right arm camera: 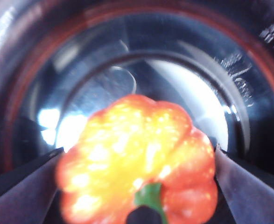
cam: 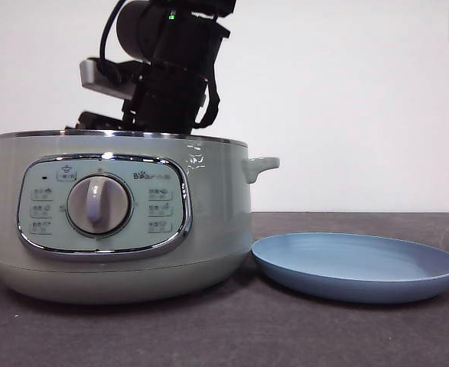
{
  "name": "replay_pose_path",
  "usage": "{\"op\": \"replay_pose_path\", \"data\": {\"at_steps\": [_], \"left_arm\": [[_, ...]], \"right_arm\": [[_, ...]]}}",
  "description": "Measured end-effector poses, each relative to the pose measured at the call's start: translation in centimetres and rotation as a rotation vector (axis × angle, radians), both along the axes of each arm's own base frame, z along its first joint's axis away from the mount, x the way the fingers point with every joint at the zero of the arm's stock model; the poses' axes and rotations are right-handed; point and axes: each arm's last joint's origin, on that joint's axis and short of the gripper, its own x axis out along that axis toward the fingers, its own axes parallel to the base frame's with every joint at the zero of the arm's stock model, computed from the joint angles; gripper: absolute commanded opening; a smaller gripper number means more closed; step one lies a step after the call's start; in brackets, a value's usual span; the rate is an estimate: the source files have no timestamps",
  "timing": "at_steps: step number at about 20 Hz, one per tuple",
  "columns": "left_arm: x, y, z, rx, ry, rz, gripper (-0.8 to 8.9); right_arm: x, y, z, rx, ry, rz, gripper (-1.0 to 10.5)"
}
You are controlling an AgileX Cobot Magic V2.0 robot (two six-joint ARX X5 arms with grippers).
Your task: Take the pumpkin out from the steamer,put the pumpkin in the blue plate,close the lid
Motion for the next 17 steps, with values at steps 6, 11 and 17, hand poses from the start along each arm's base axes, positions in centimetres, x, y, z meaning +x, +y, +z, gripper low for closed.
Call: {"op": "replay_pose_path", "data": {"at_steps": [6, 11, 17], "left_arm": [[-0.1, 0.0, -0.3, 0.014, 0.027, 0.0, -0.09], [-0.1, 0.0, -0.3, 0.014, 0.027, 0.0, -0.09], [0.1, -0.1, -0.1, 0.003, 0.008, -0.003, -0.09]], "right_arm": [[-0.3, 0.5, 0.1, 0.02, -0.016, 0.012, -0.1], [-1.2, -2.0, 5.9, 0.084, -0.076, -0.012, 0.0], [-3.8, -12.3, 15.6, 0.097, -0.087, -0.178, 0.0]]}}
